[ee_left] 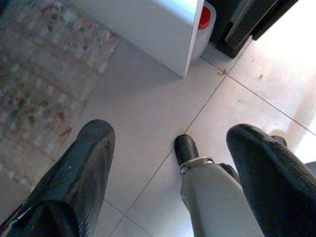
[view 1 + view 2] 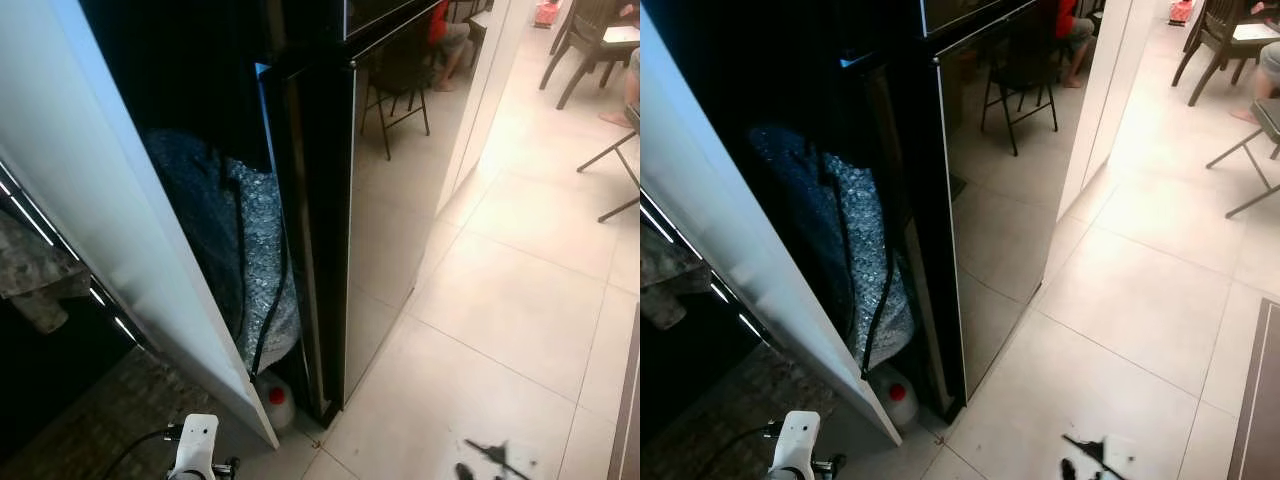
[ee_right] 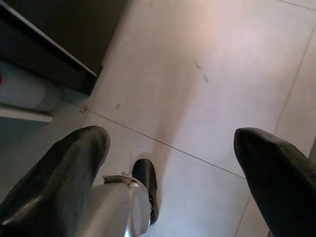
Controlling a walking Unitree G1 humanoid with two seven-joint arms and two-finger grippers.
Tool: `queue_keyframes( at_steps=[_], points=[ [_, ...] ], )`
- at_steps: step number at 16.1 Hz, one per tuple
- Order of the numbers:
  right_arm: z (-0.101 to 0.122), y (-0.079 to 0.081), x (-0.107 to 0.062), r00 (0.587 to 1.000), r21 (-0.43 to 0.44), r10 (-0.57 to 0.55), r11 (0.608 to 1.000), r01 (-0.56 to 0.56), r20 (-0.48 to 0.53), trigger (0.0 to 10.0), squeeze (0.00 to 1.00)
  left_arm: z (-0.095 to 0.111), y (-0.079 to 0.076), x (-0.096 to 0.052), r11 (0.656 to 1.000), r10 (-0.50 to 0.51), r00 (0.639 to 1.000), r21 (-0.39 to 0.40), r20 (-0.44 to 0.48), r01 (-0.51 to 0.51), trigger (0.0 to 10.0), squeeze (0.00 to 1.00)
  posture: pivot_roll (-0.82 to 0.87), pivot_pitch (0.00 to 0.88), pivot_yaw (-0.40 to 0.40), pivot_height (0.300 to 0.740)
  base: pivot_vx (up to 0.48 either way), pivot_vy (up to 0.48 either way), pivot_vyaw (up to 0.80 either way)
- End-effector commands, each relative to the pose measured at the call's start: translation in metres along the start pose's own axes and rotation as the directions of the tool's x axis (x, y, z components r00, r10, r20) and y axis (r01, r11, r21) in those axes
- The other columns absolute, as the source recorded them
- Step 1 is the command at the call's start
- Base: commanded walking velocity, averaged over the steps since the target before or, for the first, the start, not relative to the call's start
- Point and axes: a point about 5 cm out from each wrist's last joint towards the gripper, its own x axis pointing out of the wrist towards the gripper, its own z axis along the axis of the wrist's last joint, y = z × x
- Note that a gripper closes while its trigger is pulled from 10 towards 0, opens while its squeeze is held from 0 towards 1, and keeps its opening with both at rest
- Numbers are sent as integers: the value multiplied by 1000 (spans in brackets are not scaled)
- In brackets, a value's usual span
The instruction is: Restocking fridge
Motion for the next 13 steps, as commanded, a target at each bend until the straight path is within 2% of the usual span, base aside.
queue_keyframes(
  at_steps=[1, 4, 9, 13],
  points=[
    [-2, 10, 2, 999, -26, 42, 999, -42, -14, 10000, 0, 0, 7, 0, 1000, 16, 1000, 15, -9, -16, 10000, 0, -135, 0, 55, 740, 0, 0, 0],
    [-17, 9, -1, 997, -27, 29, 999, -31, -75, 10000, 0, 0, 8, 0, 1000, 28, 1000, 11, -11, -28, 10000, 0, -125, 0, 53, 740, 0, 0, 0],
    [-23, -16, -9, 994, -18, -22, 1000, 21, -105, 10000, 0, 0, 7, 0, 999, 17, 1000, 29, -20, -16, 10000, 0, -158, 0, 60, 740, 0, 0, 0],
    [-32, -29, -16, 991, -42, -29, 999, 24, -132, 10000, 0, 0, 7, 0, 1000, 12, 1000, 25, -18, -11, 10000, 0, -159, 0, 67, 740, 0, -273, 0]
  ],
)
